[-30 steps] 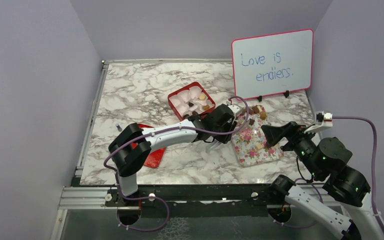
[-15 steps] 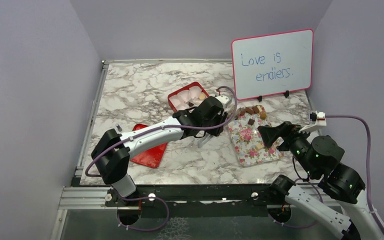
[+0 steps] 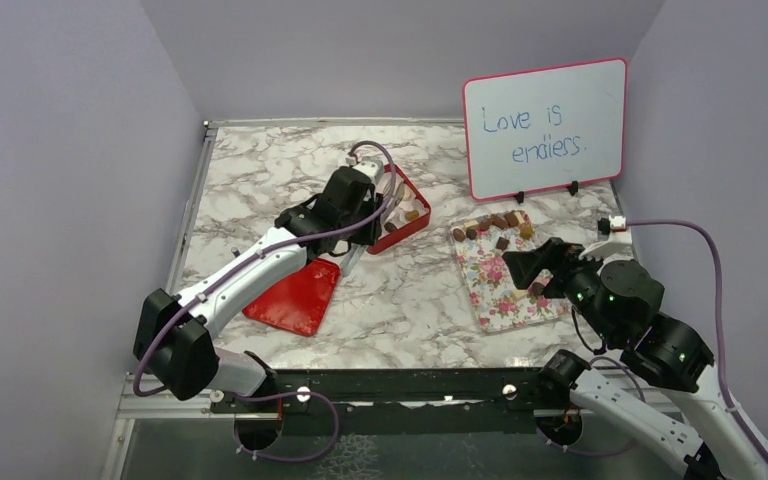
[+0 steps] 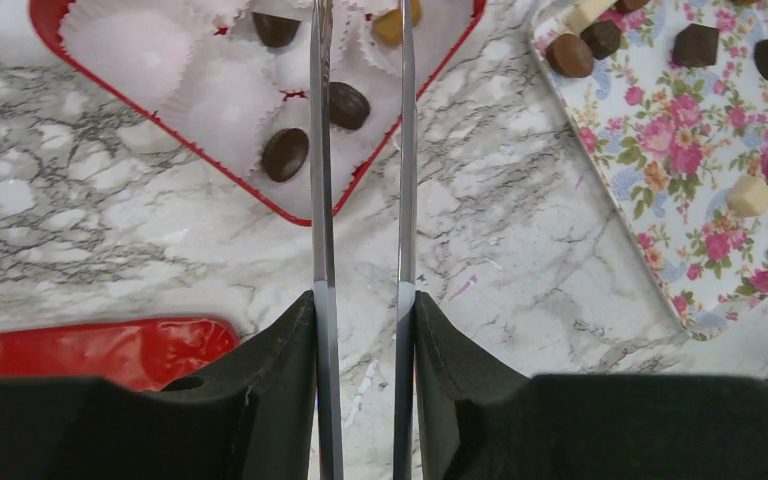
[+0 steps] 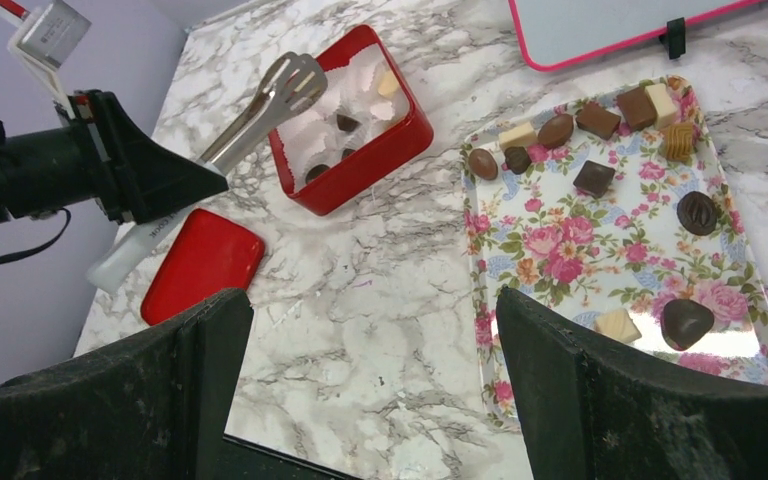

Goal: Pack the chocolate

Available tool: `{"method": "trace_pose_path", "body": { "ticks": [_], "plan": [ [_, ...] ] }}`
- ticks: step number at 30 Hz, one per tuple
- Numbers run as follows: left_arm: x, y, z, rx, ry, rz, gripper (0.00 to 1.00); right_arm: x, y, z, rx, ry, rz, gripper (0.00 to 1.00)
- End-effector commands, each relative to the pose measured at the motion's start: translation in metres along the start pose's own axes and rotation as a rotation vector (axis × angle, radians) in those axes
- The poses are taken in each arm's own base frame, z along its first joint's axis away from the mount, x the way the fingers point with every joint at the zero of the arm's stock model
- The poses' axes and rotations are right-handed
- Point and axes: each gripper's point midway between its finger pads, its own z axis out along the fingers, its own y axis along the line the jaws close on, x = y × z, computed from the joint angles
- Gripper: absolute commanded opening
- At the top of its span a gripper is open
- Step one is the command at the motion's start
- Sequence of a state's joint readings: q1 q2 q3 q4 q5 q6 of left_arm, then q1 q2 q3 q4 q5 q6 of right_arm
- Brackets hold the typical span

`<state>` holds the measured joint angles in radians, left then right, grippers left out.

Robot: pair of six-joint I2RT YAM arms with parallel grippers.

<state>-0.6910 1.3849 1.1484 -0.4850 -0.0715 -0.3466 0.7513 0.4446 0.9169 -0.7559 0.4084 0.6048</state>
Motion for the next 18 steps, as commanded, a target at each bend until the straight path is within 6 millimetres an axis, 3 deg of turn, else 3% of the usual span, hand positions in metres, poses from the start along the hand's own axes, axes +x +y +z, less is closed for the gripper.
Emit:
{"method": "trace_pose_path", "body": {
  "ticks": [1, 8, 18],
  "plan": [
    [0.002, 0.021, -0.007, -0.035, 0.018, -0.015, 0.28, -0.008, 0.009, 0.0, -0.034, -0.017, 0.013, 0.98],
    [0.011, 0.048, -0.001, -0.132, 0.053, -0.007, 0.28, -0.007, 0.01, -0.002, -0.044, -0.012, 0.019, 0.98],
    [0.021, 0.059, 0.01, -0.165, 0.107, 0.018, 0.29, -0.009, 0.012, -0.005, -0.053, -0.011, 0.032, 0.98]
  ]
}}
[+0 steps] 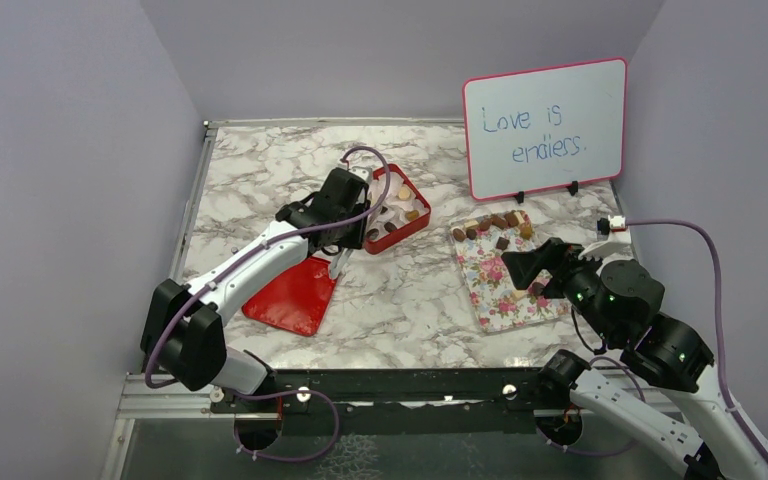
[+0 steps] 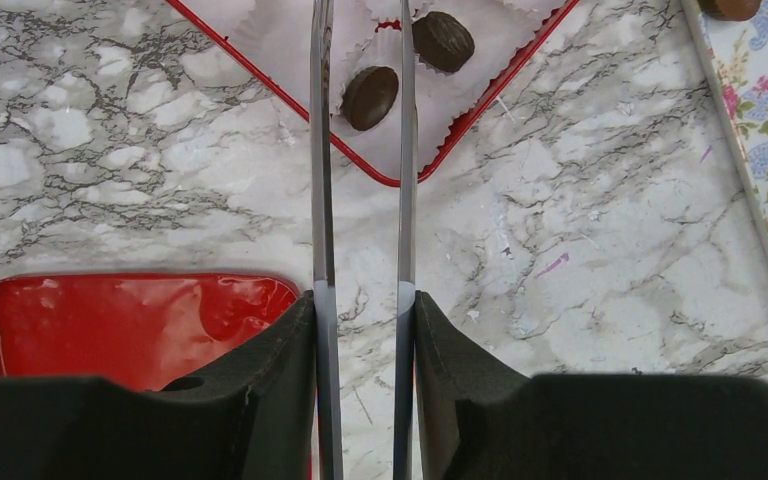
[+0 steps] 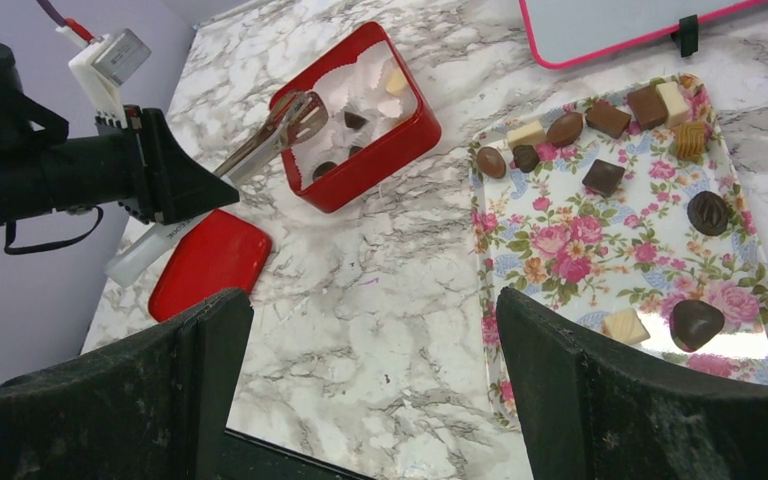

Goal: Pack the chocolate

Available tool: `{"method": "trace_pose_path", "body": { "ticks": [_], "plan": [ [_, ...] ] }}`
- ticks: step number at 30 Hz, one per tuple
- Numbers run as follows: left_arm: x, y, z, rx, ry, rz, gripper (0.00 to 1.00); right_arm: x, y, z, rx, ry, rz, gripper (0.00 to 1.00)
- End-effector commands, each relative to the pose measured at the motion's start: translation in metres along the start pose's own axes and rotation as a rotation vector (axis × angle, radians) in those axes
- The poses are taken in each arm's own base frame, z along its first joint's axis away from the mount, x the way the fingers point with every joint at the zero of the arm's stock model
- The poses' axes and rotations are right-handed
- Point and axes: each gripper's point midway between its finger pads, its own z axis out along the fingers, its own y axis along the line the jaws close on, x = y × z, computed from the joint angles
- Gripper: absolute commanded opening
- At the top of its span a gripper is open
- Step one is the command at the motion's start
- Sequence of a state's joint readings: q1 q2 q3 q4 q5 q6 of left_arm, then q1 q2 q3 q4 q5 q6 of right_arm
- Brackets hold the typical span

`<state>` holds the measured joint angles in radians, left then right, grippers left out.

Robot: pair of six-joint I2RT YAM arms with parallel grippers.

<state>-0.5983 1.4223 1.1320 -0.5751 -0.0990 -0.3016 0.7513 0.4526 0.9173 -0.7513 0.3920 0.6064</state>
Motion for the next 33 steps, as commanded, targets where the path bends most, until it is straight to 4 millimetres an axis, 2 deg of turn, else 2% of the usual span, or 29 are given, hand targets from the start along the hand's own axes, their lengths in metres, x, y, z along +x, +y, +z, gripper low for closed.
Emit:
{"method": "trace_pose_path", "body": {
  "ticks": [1, 12, 33],
  "plan": [
    [-0.003, 0.01, 0.003, -0.043, -0.004, 0.026, 0.29, -0.011, 0.009, -0.007, -0.044, -0.024, 0.033, 0.98],
    [0.005, 0.022, 0.01, -0.1, 0.031, 0.043, 0.32, -0.013, 0.011, -0.011, -0.054, -0.025, 0.038, 0.98],
    [0.002, 0.023, 0.008, -0.104, 0.02, 0.047, 0.41, -0.006, 0.01, -0.007, -0.057, -0.014, 0.043, 0.98]
  ]
}}
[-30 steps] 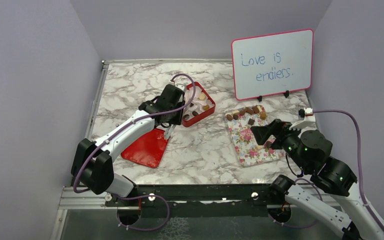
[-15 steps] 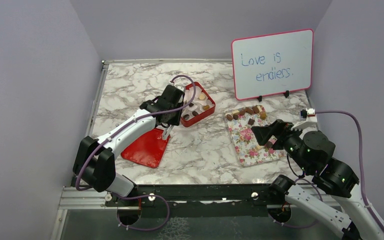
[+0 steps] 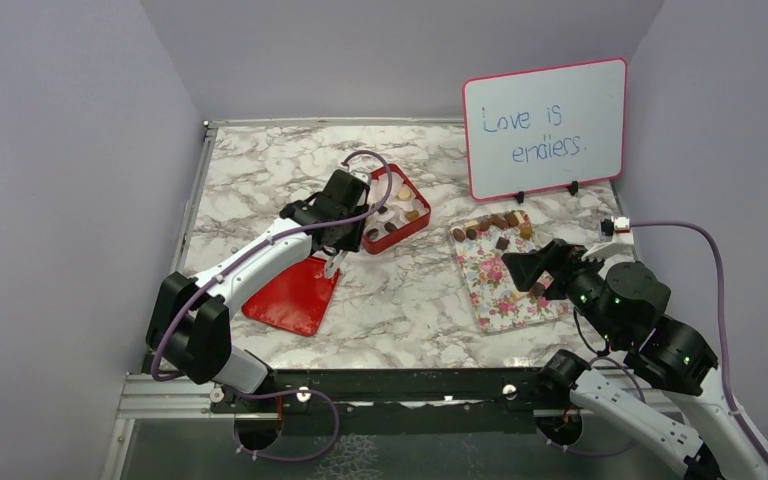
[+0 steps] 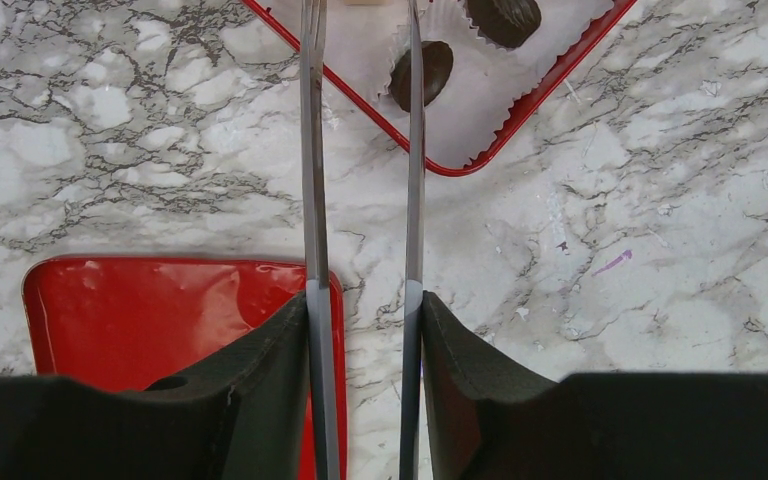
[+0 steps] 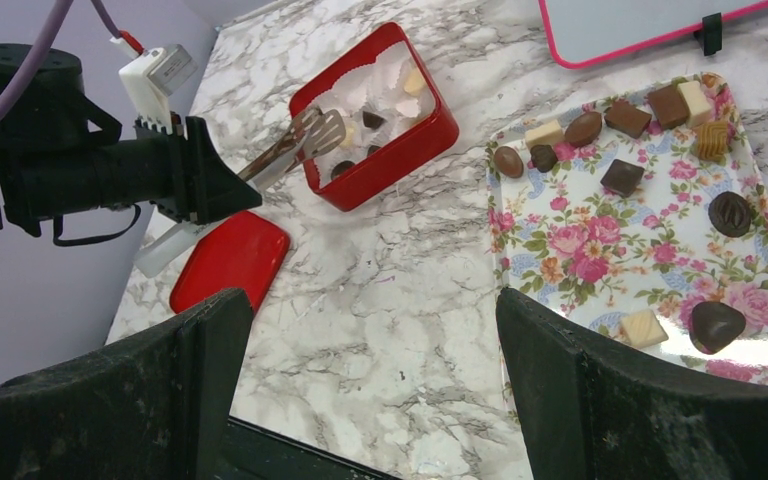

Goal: Pack the chocolate

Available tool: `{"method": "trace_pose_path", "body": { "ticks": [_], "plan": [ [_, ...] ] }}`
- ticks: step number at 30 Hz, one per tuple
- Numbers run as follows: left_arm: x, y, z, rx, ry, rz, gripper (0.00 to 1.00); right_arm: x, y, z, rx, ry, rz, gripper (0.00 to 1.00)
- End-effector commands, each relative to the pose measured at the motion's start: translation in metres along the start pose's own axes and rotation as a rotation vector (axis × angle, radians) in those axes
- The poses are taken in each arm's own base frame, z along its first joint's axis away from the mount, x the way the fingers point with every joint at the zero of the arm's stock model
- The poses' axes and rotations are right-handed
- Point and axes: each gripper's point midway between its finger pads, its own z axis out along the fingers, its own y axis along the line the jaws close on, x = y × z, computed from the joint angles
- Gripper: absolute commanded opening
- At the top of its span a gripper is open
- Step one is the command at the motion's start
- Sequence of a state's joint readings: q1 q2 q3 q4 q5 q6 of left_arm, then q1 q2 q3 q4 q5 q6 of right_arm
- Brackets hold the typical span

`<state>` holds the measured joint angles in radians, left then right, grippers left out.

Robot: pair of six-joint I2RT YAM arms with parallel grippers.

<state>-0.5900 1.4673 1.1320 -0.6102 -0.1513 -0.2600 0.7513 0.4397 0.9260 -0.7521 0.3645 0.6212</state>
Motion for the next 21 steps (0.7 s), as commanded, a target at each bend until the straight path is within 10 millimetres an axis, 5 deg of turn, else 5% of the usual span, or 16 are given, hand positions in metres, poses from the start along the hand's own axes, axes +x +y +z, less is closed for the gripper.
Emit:
{"method": "trace_pose_path", "body": {
  "ticks": [1, 15, 21],
  "plan": [
    [-0.013, 0.006, -0.005, -0.028, -0.046, -0.003, 0.41, -0.003, 0.004, -0.002, -0.022, -0.012, 0.02, 0.98],
    [-0.041, -0.013, -0.04, 0.106, -0.185, -0.039, 0.4, -0.002, 0.007, -0.001, -0.036, -0.004, 0.015, 0.97],
    [-0.058, -0.044, -0.067, 0.3, -0.283, -0.049, 0.4, -0.003, 0.008, 0.001, -0.029, -0.001, 0.005, 0.97]
  ]
}}
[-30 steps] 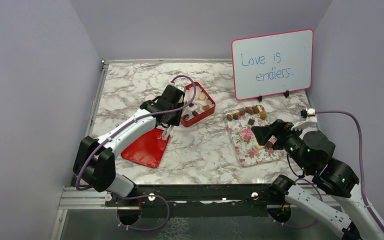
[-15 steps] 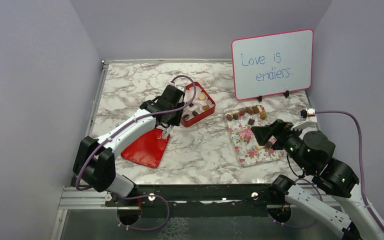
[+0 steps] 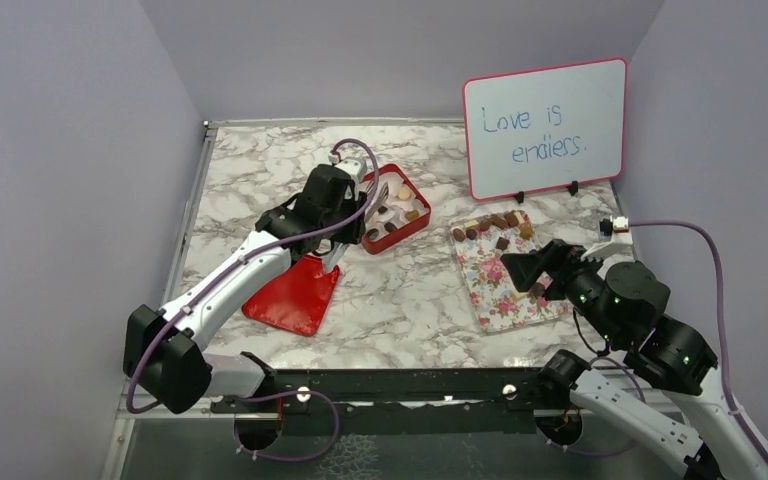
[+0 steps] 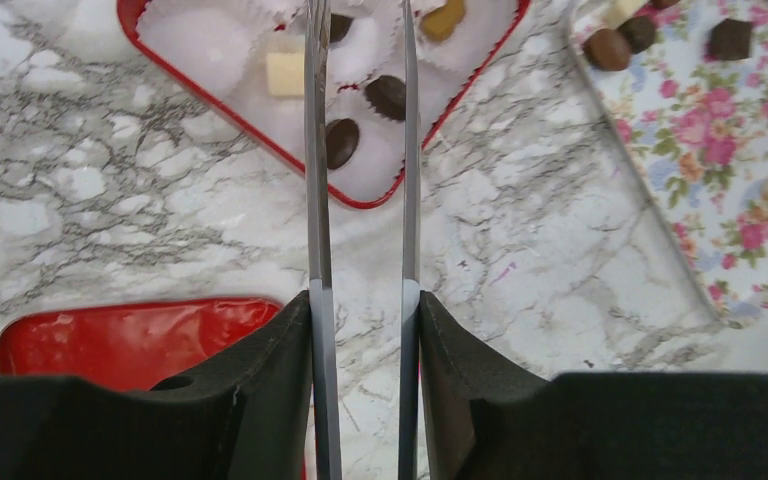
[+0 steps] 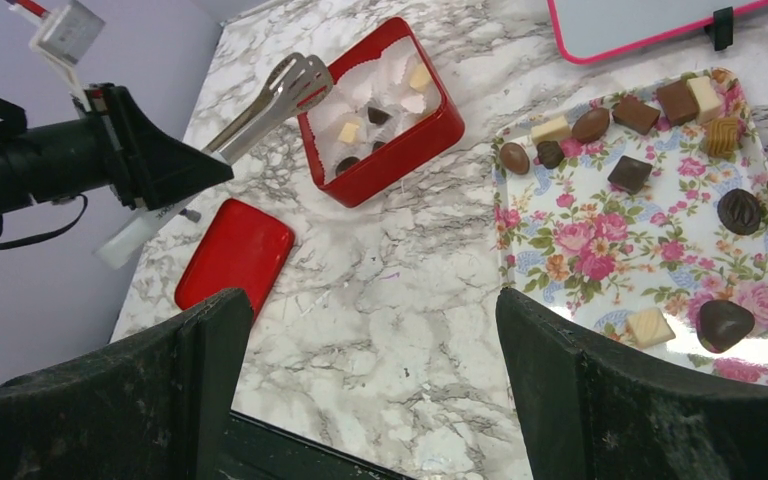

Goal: Pack the chocolate

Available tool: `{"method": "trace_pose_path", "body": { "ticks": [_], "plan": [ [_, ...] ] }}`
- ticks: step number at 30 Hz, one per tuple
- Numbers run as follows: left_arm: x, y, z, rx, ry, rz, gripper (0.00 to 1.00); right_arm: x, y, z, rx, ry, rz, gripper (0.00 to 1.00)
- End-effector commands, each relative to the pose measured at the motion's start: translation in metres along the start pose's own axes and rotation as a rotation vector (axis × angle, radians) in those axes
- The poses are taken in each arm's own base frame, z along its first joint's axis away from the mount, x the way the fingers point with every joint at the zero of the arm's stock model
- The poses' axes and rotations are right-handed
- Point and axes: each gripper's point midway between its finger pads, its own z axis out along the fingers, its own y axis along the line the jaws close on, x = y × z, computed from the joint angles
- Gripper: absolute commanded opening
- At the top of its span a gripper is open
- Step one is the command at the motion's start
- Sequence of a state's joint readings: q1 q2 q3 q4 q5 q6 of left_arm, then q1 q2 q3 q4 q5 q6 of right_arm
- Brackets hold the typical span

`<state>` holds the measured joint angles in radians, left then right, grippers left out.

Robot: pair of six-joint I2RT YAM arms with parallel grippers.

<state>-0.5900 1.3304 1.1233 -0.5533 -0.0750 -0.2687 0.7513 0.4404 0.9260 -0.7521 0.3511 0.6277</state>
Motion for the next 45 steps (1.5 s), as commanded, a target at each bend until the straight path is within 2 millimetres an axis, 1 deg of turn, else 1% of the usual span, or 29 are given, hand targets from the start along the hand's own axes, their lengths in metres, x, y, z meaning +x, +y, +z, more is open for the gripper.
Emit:
{"method": "trace_pose_path", "body": {
  "ticks": [1, 6, 9, 13, 17, 20, 22, 26, 29, 36, 45],
  "plan": [
    [-0.031, -0.035, -0.02, 0.199, -0.126, -0.029, 0.4, -0.006, 0.006, 0.001, -0.02, -0.012, -0.001, 0.97],
    [-0.034, -0.043, -0.021, 0.228, -0.126, -0.041, 0.4, -0.013, 0.011, -0.001, -0.031, -0.024, -0.001, 0.97],
    [-0.033, -0.048, -0.018, 0.235, -0.121, -0.033, 0.4, -0.016, 0.01, -0.002, -0.023, -0.033, -0.004, 0.97],
    [-0.032, -0.062, -0.014, 0.257, -0.11, -0.009, 0.4, -0.022, 0.01, -0.005, -0.019, -0.048, -0.001, 0.97],
    [-0.029, -0.087, -0.011, 0.308, -0.107, 0.04, 0.39, -0.033, 0.012, -0.01, -0.02, -0.071, -0.004, 0.97],
    [-0.024, -0.11, -0.01, 0.352, -0.101, 0.078, 0.39, -0.044, 0.014, -0.016, -0.019, -0.1, -0.004, 0.97],
    [-0.018, -0.13, -0.009, 0.394, -0.103, 0.103, 0.39, -0.049, 0.015, -0.018, -0.022, -0.112, -0.003, 0.97],
    [-0.007, -0.17, -0.009, 0.481, -0.097, 0.147, 0.39, -0.053, 0.018, -0.02, -0.033, -0.12, 0.0, 0.97],
    [0.001, -0.192, -0.01, 0.518, -0.095, 0.174, 0.39, -0.053, 0.018, -0.02, -0.033, -0.121, 0.002, 0.97],
    [0.023, -0.225, -0.002, 0.556, -0.088, 0.225, 0.39, -0.056, 0.018, -0.022, -0.032, -0.13, 0.007, 0.97],
    [0.057, -0.255, 0.013, 0.57, -0.05, 0.31, 0.4, -0.058, 0.016, -0.025, -0.027, -0.145, 0.016, 0.97]
  ]
}}
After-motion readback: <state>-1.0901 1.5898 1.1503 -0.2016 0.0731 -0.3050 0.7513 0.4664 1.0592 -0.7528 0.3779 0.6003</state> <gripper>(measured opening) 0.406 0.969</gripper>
